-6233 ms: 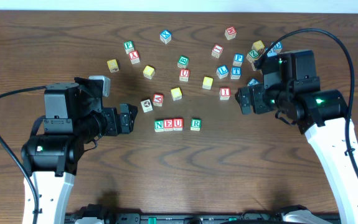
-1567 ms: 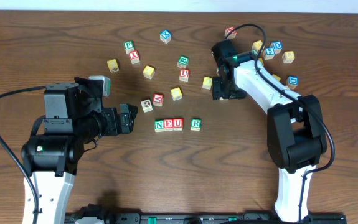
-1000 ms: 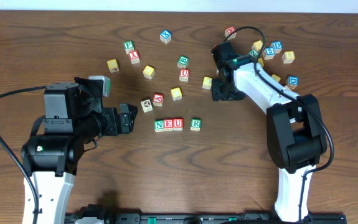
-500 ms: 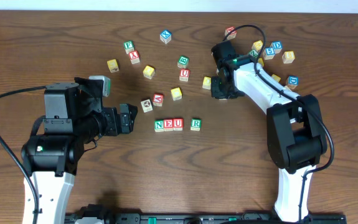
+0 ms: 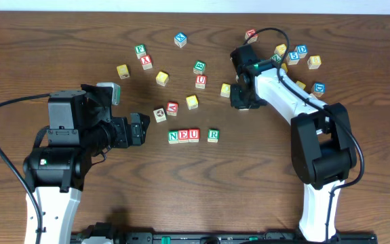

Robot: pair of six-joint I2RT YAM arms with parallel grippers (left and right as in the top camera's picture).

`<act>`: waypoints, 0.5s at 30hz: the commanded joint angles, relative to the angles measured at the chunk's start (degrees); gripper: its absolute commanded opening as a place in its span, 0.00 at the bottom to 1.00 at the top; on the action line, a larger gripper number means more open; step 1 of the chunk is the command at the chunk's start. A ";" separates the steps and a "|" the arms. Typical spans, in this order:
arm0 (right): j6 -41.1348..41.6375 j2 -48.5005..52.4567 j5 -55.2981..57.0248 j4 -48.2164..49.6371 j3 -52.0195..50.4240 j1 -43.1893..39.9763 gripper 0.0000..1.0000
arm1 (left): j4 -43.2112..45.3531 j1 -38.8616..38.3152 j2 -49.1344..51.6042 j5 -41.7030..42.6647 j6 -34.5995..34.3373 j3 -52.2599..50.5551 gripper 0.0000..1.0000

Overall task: Spell out NEURIPS
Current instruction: 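Close the right gripper on the red I block and lift, then carry the red I block toward the right end of the row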

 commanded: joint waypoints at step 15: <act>2.54 -26.16 1.62 0.07 -14.21 4.79 0.06 | 0.09 0.35 -0.37 0.50 0.57 0.79 0.98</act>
